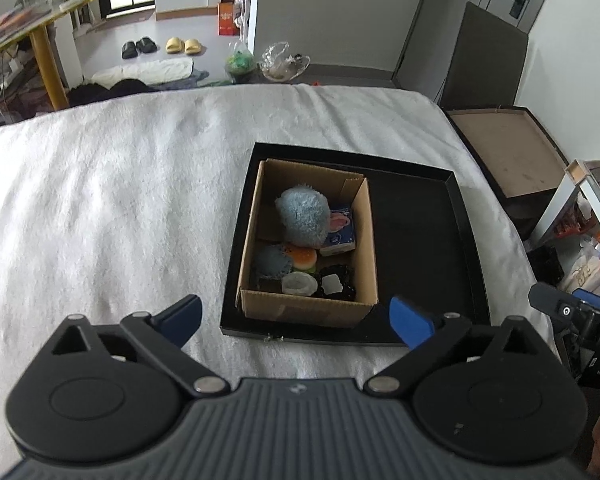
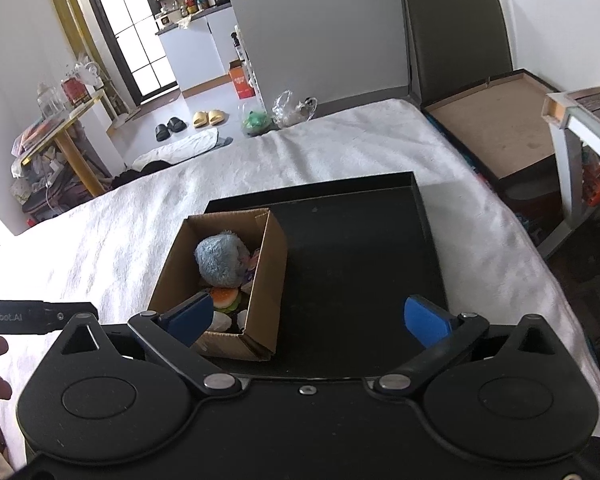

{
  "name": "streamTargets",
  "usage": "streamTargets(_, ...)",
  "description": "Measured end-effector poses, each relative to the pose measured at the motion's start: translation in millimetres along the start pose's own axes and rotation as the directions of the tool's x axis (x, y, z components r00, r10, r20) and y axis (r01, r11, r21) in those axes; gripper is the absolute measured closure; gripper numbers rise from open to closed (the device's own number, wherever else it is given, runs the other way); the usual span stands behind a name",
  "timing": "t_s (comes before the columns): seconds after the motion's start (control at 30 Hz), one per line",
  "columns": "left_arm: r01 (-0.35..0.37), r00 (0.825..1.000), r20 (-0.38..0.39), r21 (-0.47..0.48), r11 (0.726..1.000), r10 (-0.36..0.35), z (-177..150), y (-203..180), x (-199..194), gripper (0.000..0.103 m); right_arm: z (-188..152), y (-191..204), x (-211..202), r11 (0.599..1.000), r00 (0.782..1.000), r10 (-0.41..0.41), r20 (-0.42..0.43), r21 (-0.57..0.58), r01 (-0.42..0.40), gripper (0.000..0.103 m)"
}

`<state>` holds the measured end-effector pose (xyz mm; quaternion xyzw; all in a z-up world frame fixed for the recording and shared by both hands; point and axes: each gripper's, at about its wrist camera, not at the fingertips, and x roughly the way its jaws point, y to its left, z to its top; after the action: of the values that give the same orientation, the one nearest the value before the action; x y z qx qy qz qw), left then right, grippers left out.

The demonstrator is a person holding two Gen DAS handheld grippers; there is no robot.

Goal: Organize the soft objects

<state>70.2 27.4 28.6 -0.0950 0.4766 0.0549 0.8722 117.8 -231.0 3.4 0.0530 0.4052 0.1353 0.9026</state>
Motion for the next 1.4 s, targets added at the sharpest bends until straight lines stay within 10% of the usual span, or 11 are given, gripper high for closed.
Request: streamTargets(1.4,0.043,0.995,0.090,0.033,0.999,-0.046,-27,7,-62,0.002,-17,18,-59,1.000,0.999,0.000,0.045,-0.028,0.002,0.000)
